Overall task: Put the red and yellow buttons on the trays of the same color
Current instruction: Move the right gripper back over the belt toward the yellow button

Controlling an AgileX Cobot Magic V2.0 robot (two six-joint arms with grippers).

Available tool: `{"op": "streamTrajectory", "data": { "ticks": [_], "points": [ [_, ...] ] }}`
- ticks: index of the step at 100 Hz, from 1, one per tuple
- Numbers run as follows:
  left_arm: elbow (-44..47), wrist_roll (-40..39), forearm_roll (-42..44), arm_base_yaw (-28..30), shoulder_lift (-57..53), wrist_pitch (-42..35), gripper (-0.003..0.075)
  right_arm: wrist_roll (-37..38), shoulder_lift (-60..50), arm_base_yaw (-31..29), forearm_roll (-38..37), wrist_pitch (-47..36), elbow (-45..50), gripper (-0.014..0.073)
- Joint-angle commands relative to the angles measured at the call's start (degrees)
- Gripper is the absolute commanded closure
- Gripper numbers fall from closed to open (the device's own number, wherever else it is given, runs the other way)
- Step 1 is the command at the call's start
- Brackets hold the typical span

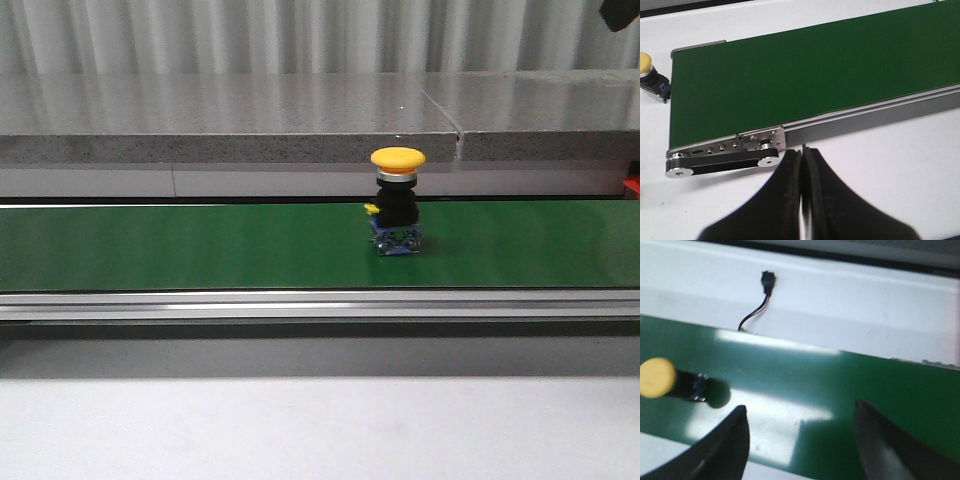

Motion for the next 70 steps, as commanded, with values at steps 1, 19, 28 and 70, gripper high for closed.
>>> {"op": "streamTrajectory", "data": {
  "ticks": [1,19,28,70],
  "points": [
    [-1.6,-0.6,-0.5,-0.5,0.1,-3.5,0.0741,-0.5,-1.8,1.9,0.3,-0.1,-1.3,0.0129],
    [-1.6,-0.6,-0.5,-0.5,0.1,-3.5,0.0741,-0.5,-1.7,5.1,1.5,2.0,-1.3,0.0127],
    [-1.6,-0.6,-0.5,-0.5,0.1,-3.5,0.0741,-0.5,-1.7,6.3,1.6,2.5,-1.3,0.0127],
    [-1.6,-0.6,-0.5,-0.5,0.1,-3.5,0.0741,-3.2,3.6,9.0,1.8,5.7,-1.5,0.0046]
  ]
}}
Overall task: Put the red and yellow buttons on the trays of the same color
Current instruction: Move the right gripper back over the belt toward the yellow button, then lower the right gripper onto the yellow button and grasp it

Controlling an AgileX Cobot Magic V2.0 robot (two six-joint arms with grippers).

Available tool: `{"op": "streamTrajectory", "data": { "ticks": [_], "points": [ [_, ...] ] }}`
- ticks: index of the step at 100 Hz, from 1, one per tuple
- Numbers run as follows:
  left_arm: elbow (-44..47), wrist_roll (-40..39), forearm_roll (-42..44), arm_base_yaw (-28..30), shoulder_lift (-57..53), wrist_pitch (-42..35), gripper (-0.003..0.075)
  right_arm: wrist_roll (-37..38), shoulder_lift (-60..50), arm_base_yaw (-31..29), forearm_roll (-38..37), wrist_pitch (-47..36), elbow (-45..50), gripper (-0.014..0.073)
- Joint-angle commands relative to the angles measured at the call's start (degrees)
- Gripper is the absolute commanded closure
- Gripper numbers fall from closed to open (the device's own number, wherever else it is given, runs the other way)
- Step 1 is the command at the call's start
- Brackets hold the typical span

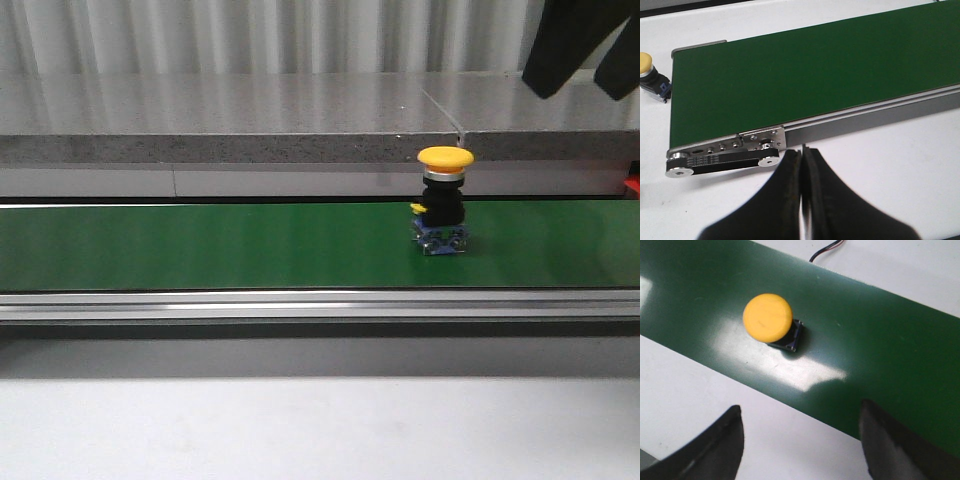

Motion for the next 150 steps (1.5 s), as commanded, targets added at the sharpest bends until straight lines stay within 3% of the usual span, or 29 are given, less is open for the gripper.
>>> {"op": "streamTrajectory", "data": {
  "ticks": [1,46,93,103,122,150],
  "points": [
    [-1.6,-0.6,-0.5,-0.5,0.1,-3.5,0.0741,-1.2,0.4,0.0,0.7,-1.2,-1.5,0.004],
    [-1.6,-0.6,-0.5,-0.5,0.1,-3.5,0.0741,-5.7,8.8,0.0,0.8,-2.0,-1.7,0.0032],
    [-1.6,-0.6,-0.5,-0.5,0.1,-3.5,0.0741,-5.7,12.7,0.0,0.8,-13.5,-1.7,0.0036],
    [-1.6,-0.6,-0.5,-0.5,0.1,-3.5,0.0741,-5.7,12.7,0.0,0.8,-13.7,-1.7,0.011],
    [-1.6,-0.6,-0.5,-0.5,0.1,-3.5,0.0741,-5.7,12.7,0.0,0.7,-15.2,-1.7,0.0326],
    [-1.6,-0.6,-0.5,-0.5,0.1,-3.5,0.0741,-5.3,10.5,-0.1,0.7,-15.6,-1.7,0.036]
  ]
}}
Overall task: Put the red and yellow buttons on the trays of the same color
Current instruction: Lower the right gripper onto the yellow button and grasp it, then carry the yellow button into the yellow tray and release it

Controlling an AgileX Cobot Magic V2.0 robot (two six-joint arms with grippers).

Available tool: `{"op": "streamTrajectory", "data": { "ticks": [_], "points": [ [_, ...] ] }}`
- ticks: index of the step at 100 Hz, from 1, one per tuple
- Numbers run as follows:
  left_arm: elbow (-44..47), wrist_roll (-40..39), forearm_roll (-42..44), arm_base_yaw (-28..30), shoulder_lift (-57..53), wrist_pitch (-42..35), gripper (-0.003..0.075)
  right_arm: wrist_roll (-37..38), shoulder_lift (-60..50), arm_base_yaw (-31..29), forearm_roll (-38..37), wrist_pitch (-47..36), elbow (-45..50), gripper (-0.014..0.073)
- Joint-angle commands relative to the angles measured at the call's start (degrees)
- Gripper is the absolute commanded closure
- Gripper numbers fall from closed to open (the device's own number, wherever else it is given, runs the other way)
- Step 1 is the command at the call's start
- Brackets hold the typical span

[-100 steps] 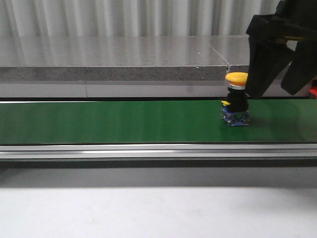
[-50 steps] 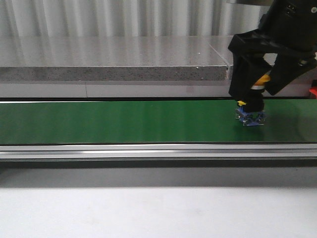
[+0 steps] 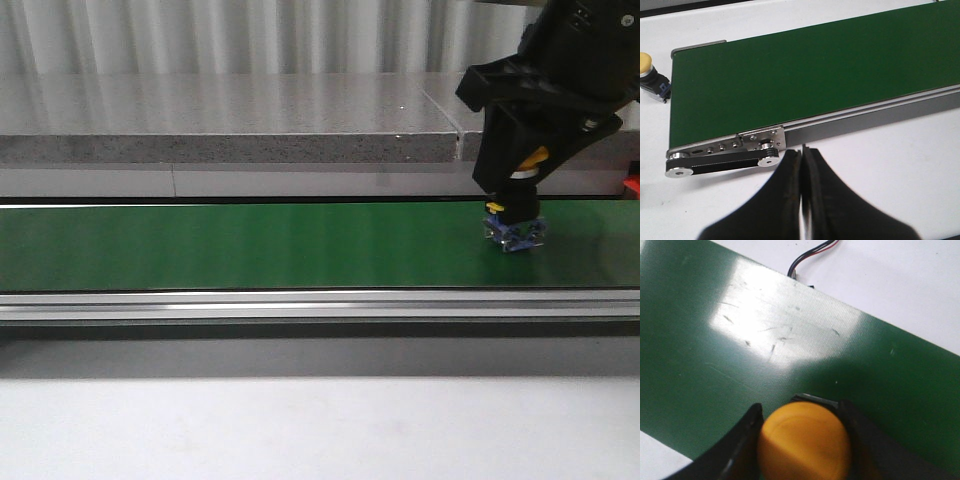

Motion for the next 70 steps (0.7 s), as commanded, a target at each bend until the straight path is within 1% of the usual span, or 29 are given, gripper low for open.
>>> {"op": "streamTrajectory", "data": {
  "ticks": [1,15,31,50,70],
  "points": [
    [-1.6,-0.6,-0.5,-0.5,0.1,-3.5,0.0741,0.0,-4.0,-0.2,0.5,-2.5,-1.7,0.036],
    [-1.6,-0.6,-0.5,-0.5,0.1,-3.5,0.0741,2.1,-7.1,-0.4,0.5,-2.3,-1.7,0.036],
    [-1.6,-0.6,-0.5,-0.5,0.1,-3.5,0.0741,5.7,-10.1,-3.5,0.5,-0.2,-1.6,0.036],
    [-1.6,-0.6,-0.5,-0.5,0.1,-3.5,0.0741,7.4,-12.5,-10.7,0.5,4.0,-1.6,0.036],
    [-1.6,-0.6,-0.5,-0.5,0.1,-3.5,0.0741,9.2,-14.0,-20.5,0.5,6.8,-1.5,0.036]
  ]
}}
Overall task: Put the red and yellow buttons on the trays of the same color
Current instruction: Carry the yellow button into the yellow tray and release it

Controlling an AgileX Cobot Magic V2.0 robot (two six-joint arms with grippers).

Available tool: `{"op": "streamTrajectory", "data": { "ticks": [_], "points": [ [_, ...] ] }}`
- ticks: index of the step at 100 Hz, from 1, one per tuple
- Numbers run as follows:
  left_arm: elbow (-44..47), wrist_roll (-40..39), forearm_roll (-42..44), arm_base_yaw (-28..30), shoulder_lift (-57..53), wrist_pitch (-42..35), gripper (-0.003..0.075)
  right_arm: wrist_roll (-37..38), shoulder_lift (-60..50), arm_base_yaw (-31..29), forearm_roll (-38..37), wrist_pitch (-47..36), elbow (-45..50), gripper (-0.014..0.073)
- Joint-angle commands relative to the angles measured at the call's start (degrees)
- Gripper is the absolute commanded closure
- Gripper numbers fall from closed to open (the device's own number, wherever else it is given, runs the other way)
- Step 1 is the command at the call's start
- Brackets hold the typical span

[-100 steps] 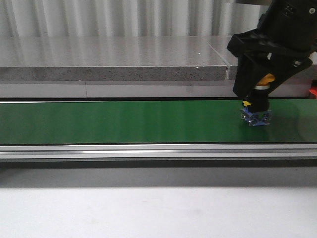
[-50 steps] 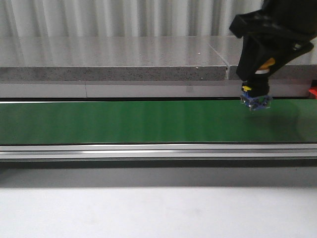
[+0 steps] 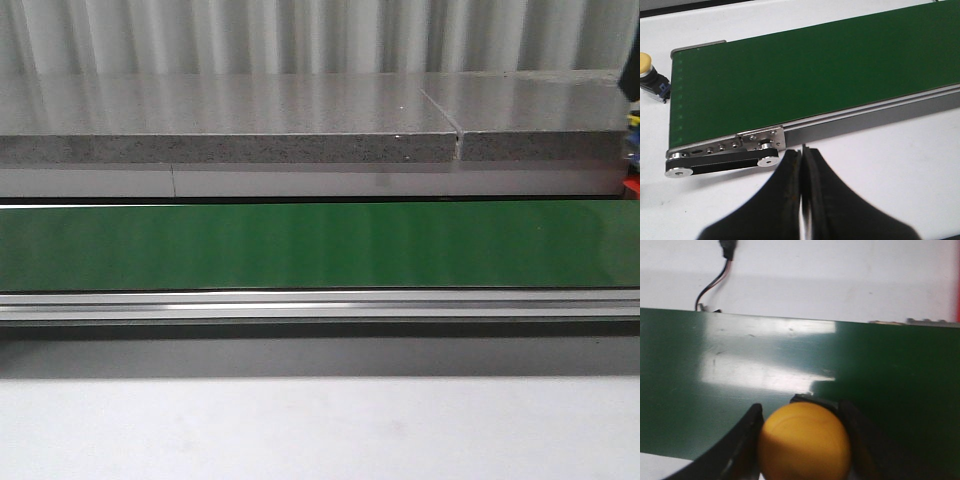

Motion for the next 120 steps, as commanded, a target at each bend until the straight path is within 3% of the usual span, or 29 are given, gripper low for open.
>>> {"op": "streamTrajectory", "data": {
  "ticks": [1,34,74,102,120],
  "points": [
    [-1.6,-0.6,-0.5,-0.5,0.1,-3.5,0.0741,1.5,-2.8,-3.8,0.3,-1.2,-1.5,0.036],
    [-1.6,-0.6,-0.5,-0.5,0.1,-3.5,0.0741,11.1,-2.9,-20.8,0.3,-1.6,-1.5,0.036],
    [-1.6,-0.6,-0.5,-0.5,0.1,-3.5,0.0741,15.5,-2.9,-38.6,-2.1,-8.0,1.6,0.036],
    [-1.6,-0.6,-0.5,-0.5,0.1,-3.5,0.0741,15.7,-1.0,-40.3,-1.5,-20.2,11.0,0.036],
    [-1.6,-0.6,-0.5,-0.5,0.1,-3.5,0.0741,15.7,3.3,-40.2,1.2,-23.4,12.0,0.036]
  ]
}}
